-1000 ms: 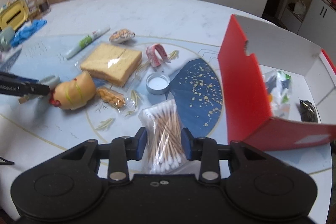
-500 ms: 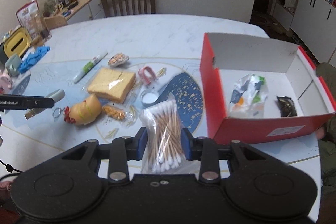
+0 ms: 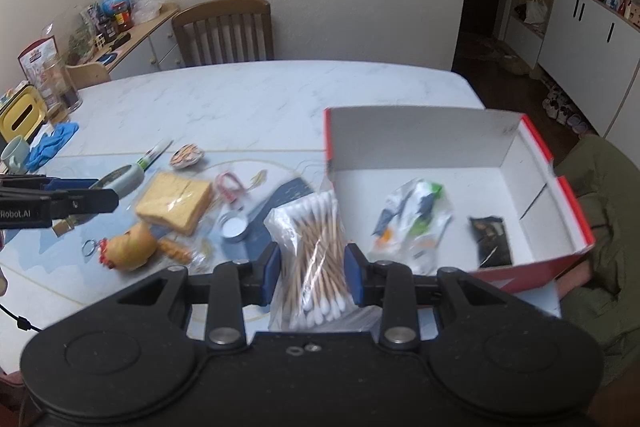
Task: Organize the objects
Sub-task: 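Carry the swab bag and tape dispenser over the shoebox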
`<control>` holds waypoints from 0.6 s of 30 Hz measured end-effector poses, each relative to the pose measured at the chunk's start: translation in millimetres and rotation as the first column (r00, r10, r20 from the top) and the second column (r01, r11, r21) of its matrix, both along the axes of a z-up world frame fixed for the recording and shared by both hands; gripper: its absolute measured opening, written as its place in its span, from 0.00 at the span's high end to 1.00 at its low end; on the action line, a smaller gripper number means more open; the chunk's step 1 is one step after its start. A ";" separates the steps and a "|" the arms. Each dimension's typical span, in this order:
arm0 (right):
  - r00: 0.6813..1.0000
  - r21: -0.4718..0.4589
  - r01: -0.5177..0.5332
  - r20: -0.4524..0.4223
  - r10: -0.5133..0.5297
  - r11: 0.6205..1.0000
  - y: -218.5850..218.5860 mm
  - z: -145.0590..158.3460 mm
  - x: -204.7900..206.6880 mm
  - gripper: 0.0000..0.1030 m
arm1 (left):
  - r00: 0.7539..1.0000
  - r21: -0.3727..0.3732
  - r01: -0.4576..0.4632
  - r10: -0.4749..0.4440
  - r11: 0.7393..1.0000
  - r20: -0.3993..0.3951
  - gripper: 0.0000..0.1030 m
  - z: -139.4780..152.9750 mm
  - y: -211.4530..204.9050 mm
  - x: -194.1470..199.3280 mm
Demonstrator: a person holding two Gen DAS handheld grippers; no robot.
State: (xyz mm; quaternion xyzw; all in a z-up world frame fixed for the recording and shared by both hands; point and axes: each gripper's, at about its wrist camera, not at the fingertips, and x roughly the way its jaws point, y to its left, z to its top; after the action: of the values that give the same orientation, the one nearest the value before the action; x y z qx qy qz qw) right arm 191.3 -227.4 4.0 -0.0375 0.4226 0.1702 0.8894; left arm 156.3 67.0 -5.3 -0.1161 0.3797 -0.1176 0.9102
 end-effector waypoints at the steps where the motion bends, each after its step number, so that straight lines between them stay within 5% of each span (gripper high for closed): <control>1: 1.000 0.002 0.003 0.003 -0.003 1.000 -4.6 0.9 3.2 0.67 | 1.000 0.003 0.013 -0.013 1.000 0.005 0.54 1.8 -9.1 3.8; 18: 0.991 0.065 0.130 0.003 -0.131 0.989 -102.7 -2.4 70.2 0.67 | 0.976 0.080 0.207 -0.211 0.975 0.051 0.54 19.6 -162.5 65.5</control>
State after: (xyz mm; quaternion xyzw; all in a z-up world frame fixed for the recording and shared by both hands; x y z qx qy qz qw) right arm 261.5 -330.1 1.7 0.0183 0.4154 0.1250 0.9008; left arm 221.8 -95.5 14.4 -0.0379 0.3670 -0.2019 0.9073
